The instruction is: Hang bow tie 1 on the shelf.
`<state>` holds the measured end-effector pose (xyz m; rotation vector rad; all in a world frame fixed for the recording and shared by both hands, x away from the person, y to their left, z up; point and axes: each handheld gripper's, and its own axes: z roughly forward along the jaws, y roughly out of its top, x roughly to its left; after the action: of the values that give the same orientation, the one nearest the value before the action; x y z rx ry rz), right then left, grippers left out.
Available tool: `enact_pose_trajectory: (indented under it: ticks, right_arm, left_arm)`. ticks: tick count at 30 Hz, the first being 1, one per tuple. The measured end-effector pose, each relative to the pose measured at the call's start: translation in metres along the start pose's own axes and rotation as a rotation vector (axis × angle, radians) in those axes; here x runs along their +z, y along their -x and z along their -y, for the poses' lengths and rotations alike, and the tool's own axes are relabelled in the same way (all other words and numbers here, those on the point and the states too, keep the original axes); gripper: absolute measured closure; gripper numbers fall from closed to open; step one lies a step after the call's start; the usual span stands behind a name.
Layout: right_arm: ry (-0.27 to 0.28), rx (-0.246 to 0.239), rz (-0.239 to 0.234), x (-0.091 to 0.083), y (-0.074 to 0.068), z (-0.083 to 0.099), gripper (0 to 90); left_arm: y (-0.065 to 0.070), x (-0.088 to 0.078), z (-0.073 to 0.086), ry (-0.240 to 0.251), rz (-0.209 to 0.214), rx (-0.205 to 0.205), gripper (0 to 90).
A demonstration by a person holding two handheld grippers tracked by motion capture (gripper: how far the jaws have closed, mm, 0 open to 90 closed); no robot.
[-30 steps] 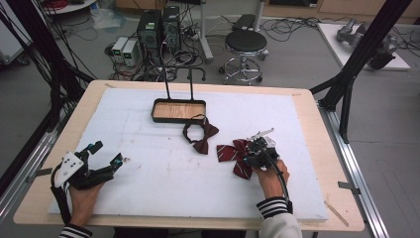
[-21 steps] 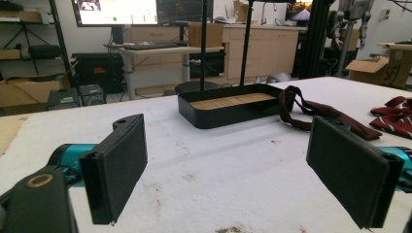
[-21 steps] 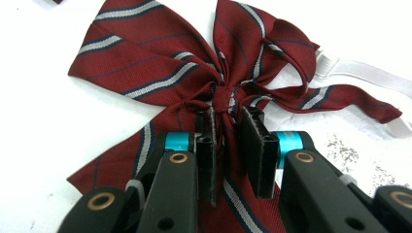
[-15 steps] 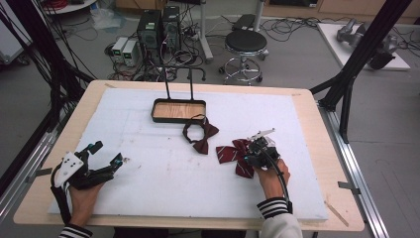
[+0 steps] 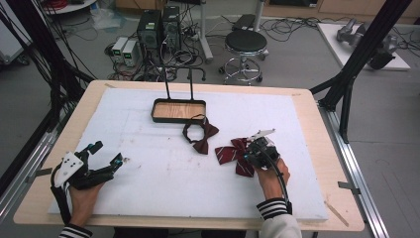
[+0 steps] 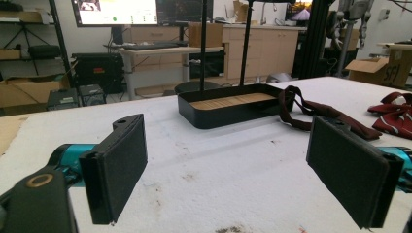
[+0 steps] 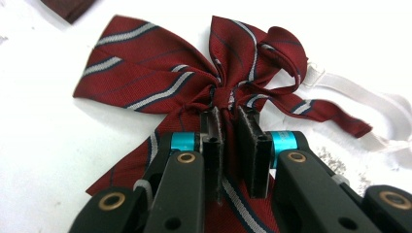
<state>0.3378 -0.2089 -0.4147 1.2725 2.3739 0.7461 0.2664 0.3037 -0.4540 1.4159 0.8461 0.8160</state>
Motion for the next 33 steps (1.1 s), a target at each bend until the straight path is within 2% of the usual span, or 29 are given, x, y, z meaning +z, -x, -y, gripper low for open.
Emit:
enact_pose_trajectory:
  ticks: [3, 9, 12, 14, 26, 33]
  right_arm:
    - [0.038, -0.009, 0.006, -0.004, -0.002, -0.001, 81.4]
    - [0.150, -0.032, 0.021, -0.016, -0.008, -0.003, 81.4]
    - [0.178, -0.036, 0.030, -0.019, -0.010, -0.003, 81.4]
    - [0.225, -0.033, 0.037, -0.023, -0.011, -0.004, 81.4]
    - [0.453, 0.030, -0.020, -0.037, -0.012, -0.008, 81.4]
    - [0.540, 0.043, -0.060, -0.041, -0.016, -0.016, 81.3]
  left_arm:
    - [0.000, 0.000, 0.000, 0.000, 0.000, 0.000, 15.2]
    - [0.000, 0.000, 0.000, -0.001, 0.000, 0.001, 15.2]
    - [0.000, 0.000, 0.000, -0.001, 0.000, 0.001, 15.2]
    - [0.000, 0.000, 0.000, -0.002, 0.001, 0.002, 15.2]
    - [0.000, 0.000, 0.000, -0.002, 0.001, 0.004, 15.2]
    - [0.000, 0.000, 0.000, -0.002, 0.001, 0.004, 15.2]
